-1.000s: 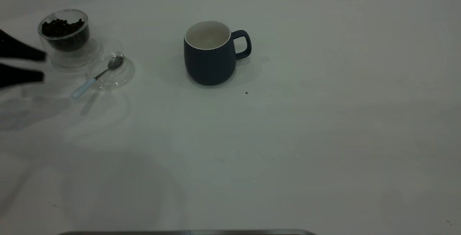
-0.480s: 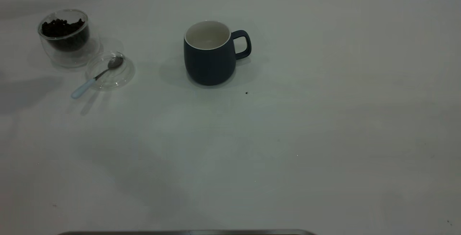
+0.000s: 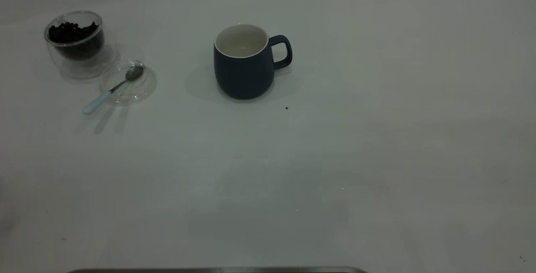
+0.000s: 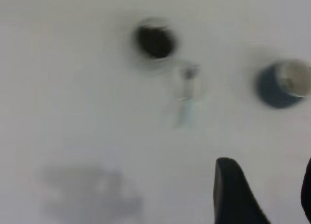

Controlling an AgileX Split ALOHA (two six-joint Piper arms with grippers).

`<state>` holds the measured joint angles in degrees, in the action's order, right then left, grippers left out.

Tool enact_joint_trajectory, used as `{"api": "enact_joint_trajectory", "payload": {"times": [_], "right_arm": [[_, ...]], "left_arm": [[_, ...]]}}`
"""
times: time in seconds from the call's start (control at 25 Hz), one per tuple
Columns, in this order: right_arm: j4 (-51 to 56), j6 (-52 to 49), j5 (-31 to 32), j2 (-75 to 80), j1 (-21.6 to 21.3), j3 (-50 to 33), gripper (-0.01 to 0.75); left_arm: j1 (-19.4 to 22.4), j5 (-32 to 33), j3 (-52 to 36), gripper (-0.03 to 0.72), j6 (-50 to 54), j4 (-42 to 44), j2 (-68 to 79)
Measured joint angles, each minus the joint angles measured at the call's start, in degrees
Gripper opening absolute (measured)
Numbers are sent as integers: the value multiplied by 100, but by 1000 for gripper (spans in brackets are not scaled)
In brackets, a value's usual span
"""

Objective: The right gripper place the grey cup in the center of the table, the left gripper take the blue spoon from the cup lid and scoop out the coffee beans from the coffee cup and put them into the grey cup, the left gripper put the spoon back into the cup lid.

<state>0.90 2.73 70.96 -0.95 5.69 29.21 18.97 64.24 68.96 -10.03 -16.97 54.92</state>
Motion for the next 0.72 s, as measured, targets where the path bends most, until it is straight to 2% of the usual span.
{"api": "enact_joint_trajectory", "payload": {"times": [0.12,0.28,0.48,0.56,0.72], "right_arm": [[0,0,0,0,0,0,453],[0,0,0,0,0,0,453],[0,0,0,0,0,0,453],[0,0,0,0,0,0,453],[0,0,0,0,0,0,453]], "left_arm": [[0,125,-109,408,868,638,-734],[-141,137,-672,408,1167,391,-1423],[-1173,227,-1589,408,734,216,-1896],[-1553,246,-1873,408,645,444,-2077],[-2003,247,-2393,408,812,1263,-2542]]}}
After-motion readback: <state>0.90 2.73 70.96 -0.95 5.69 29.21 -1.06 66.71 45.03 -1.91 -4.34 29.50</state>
